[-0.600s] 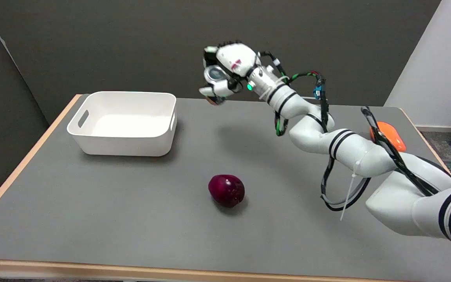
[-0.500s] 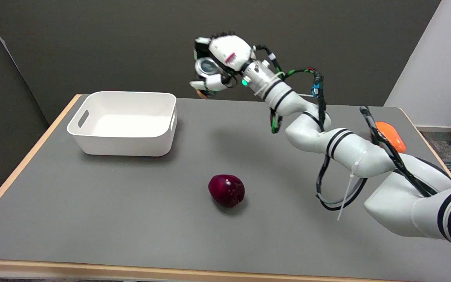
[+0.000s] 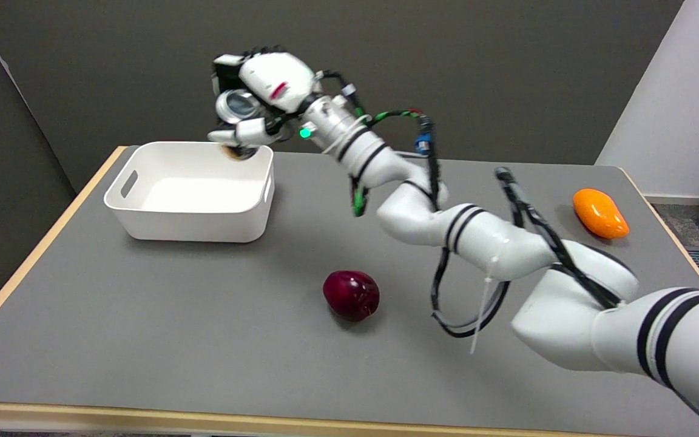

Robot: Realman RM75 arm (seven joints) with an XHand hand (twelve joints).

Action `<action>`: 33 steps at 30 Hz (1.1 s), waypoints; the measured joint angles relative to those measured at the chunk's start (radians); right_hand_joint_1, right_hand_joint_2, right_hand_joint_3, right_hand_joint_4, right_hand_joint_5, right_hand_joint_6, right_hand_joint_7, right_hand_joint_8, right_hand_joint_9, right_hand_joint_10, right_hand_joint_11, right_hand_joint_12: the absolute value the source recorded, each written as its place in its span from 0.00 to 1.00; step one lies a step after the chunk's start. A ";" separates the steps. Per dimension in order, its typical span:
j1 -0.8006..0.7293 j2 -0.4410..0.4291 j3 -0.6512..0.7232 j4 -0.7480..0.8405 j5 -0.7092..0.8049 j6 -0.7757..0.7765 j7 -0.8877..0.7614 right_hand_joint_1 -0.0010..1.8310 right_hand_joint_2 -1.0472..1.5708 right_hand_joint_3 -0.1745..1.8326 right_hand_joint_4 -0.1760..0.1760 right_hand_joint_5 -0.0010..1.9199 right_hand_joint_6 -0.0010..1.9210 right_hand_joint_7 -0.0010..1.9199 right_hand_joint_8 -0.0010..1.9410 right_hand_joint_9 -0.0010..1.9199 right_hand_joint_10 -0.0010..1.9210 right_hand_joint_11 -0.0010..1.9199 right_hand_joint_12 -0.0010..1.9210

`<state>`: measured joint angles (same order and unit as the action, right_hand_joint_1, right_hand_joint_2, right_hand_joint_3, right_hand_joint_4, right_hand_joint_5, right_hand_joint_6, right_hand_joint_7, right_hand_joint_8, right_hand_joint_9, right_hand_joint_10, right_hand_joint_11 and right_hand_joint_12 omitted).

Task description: Place the black can into the white box.

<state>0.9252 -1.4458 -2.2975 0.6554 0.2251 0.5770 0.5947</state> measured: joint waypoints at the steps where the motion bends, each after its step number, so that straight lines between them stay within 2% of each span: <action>1: 0.004 -0.015 -0.006 -0.009 0.001 -0.007 -0.001 0.64 0.80 0.30 0.24 0.32 0.78 0.46 0.72 0.45 0.76 0.32 1.00; 10: 0.013 -0.133 -0.056 -0.077 0.005 -0.081 -0.007 0.64 0.81 0.28 0.22 0.32 0.78 0.45 0.72 0.44 0.77 0.30 1.00; 12: 0.008 -0.151 -0.064 -0.091 0.006 -0.097 -0.008 0.65 0.82 0.26 0.02 0.35 0.78 0.38 0.77 0.43 0.79 0.29 1.00; 13: 0.005 -0.158 -0.066 -0.098 0.006 -0.104 -0.009 0.65 0.83 0.25 0.00 0.35 0.78 0.37 0.77 0.43 0.79 0.29 1.00; 20: -0.007 -0.194 -0.070 -0.149 0.037 -0.130 -0.045 0.64 0.83 0.25 0.00 0.34 0.78 0.37 0.78 0.42 0.80 0.28 1.00; 21: -0.008 -0.200 -0.068 -0.157 0.052 -0.129 -0.062 0.64 0.83 0.26 0.05 0.34 0.78 0.39 0.77 0.42 0.80 0.28 1.00; 23: -0.009 -0.205 -0.064 -0.167 0.074 -0.128 -0.089 0.64 0.82 0.27 0.22 0.31 0.79 0.45 0.73 0.43 0.77 0.28 1.00; 33: 0.007 -0.224 -0.049 -0.189 0.175 -0.119 -0.233 0.64 0.81 0.27 0.23 0.32 0.78 0.45 0.72 0.44 0.77 0.29 1.00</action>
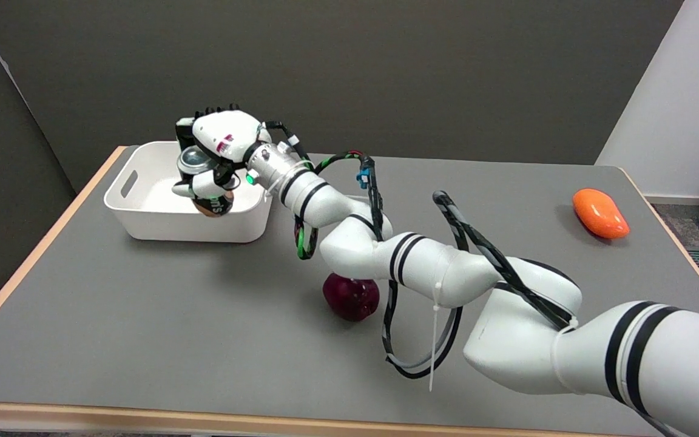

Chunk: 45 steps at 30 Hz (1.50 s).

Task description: Place the black can into the white box.

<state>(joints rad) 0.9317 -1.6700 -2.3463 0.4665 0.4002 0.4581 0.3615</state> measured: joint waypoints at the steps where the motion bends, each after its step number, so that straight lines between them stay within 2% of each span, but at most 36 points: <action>1: 0.002 -0.001 0.001 0.000 0.005 0.001 -0.007 0.64 0.81 0.27 0.23 0.32 0.78 0.45 0.72 0.44 0.77 0.29 1.00; 11: 0.048 -0.013 0.015 0.027 0.054 0.012 -0.072 0.64 0.81 0.28 0.23 0.32 0.78 0.45 0.72 0.44 0.77 0.30 1.00; 13: 0.055 -0.014 0.015 0.028 0.059 0.012 -0.080 0.65 0.82 0.26 0.03 0.35 0.77 0.39 0.76 0.43 0.79 0.30 1.00; 14: 0.058 -0.015 0.015 0.028 0.062 0.012 -0.083 0.65 0.82 0.26 0.00 0.35 0.78 0.38 0.77 0.43 0.79 0.30 1.00; 30: 0.053 -0.024 0.001 -0.100 0.085 -0.032 -0.114 0.64 0.84 0.25 0.00 0.33 0.81 0.35 0.81 0.41 0.83 0.24 1.00; 43: 0.035 -0.019 0.015 -0.146 0.091 -0.044 -0.122 0.64 0.84 0.24 0.00 0.32 0.81 0.35 0.81 0.41 0.82 0.24 1.00; 44: 0.034 -0.019 0.017 -0.146 0.091 -0.045 -0.123 0.48 0.77 0.38 0.41 0.24 0.58 0.32 0.61 0.35 0.70 0.23 0.89; 45: 0.033 -0.018 0.017 -0.146 0.091 -0.047 -0.123 0.35 0.70 0.49 0.74 0.18 0.39 0.30 0.45 0.30 0.60 0.22 0.80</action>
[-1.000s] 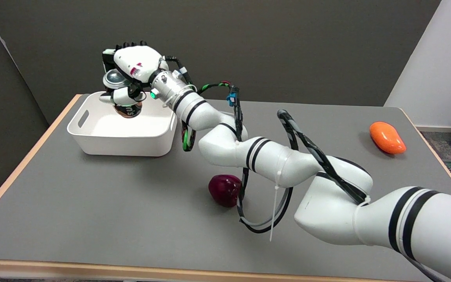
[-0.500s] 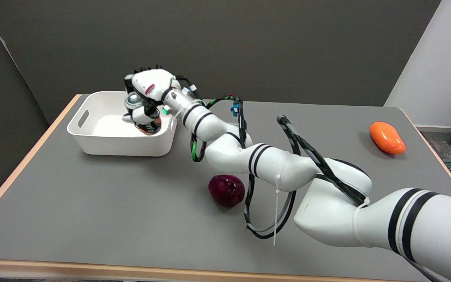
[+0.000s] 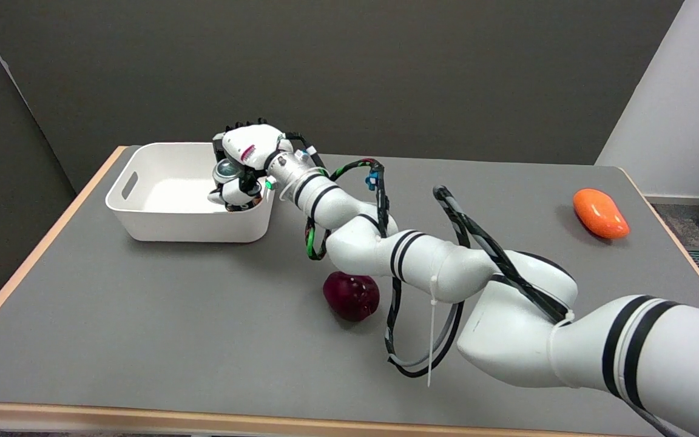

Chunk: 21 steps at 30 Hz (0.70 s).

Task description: Place the black can into the white box.

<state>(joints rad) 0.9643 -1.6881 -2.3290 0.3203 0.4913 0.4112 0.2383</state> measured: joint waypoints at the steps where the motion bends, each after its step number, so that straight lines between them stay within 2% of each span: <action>1: -0.001 0.001 0.001 0.001 0.000 -0.003 0.000 0.25 0.66 0.56 0.91 0.12 0.28 0.26 0.33 0.25 0.50 0.20 0.73; 2: -0.002 0.001 0.002 0.003 0.000 -0.005 -0.001 0.19 0.64 0.59 0.89 0.07 0.23 0.20 0.26 0.20 0.41 0.17 0.69; 5: -0.004 0.003 0.004 0.012 0.000 -0.012 -0.001 0.10 0.60 0.58 0.84 0.04 0.09 0.05 0.13 0.06 0.28 0.07 0.54; 7: -0.004 0.003 0.006 0.019 -0.001 -0.014 -0.001 0.08 0.60 0.58 0.84 0.03 0.09 0.04 0.09 0.04 0.27 0.05 0.53; 10: -0.004 0.005 0.007 0.028 -0.001 -0.019 0.000 0.06 0.60 0.59 0.85 0.02 0.10 0.01 0.11 0.02 0.25 0.05 0.51; 13: -0.004 0.006 0.010 0.039 -0.001 -0.020 0.004 0.06 0.60 0.57 0.82 0.00 0.10 0.00 0.09 0.02 0.23 0.02 0.55; 15: -0.005 0.007 0.016 0.048 -0.001 -0.021 0.008 0.06 0.60 0.59 0.81 0.00 0.09 0.00 0.10 0.02 0.23 0.04 0.50; 21: -0.025 0.024 0.070 0.103 0.008 -0.009 0.019 0.05 0.63 0.61 0.79 0.01 0.07 0.00 0.08 0.00 0.20 0.00 0.46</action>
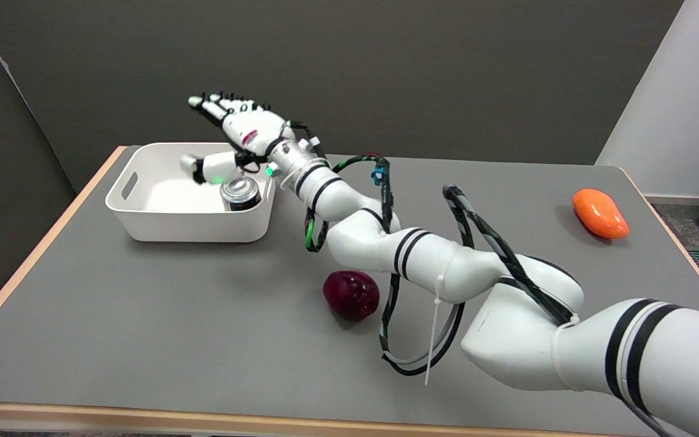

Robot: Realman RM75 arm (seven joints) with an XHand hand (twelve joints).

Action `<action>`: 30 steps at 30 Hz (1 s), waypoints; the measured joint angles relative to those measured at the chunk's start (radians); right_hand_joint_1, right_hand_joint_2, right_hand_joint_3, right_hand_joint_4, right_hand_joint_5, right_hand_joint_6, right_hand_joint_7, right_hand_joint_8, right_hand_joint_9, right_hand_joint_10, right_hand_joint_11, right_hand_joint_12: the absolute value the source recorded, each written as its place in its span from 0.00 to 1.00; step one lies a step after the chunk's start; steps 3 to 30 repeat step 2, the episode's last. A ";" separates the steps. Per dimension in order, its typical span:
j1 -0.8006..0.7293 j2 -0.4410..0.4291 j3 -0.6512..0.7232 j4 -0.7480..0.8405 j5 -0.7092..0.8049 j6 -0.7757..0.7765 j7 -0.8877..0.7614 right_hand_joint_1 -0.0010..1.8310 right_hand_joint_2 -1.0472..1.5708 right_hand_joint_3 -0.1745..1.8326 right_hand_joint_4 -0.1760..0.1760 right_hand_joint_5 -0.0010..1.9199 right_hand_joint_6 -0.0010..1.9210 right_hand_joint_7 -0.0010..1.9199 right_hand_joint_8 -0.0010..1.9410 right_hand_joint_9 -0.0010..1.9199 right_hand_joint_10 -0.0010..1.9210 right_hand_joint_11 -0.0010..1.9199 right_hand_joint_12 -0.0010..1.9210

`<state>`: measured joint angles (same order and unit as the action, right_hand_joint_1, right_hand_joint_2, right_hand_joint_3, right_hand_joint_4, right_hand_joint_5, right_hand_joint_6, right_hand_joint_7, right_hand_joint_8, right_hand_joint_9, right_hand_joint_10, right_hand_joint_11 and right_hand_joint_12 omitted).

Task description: Place the black can into the white box.

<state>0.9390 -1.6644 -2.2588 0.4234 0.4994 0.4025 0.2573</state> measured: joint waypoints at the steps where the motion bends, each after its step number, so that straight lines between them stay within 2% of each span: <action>1: -0.007 0.005 0.012 0.015 0.006 0.003 0.002 0.05 0.63 0.61 0.79 0.01 0.07 0.00 0.08 0.00 0.20 0.00 0.46; 30: -0.013 0.010 0.022 0.027 0.013 0.006 0.003 0.05 0.63 0.61 0.79 0.01 0.07 0.00 0.08 0.00 0.19 0.00 0.45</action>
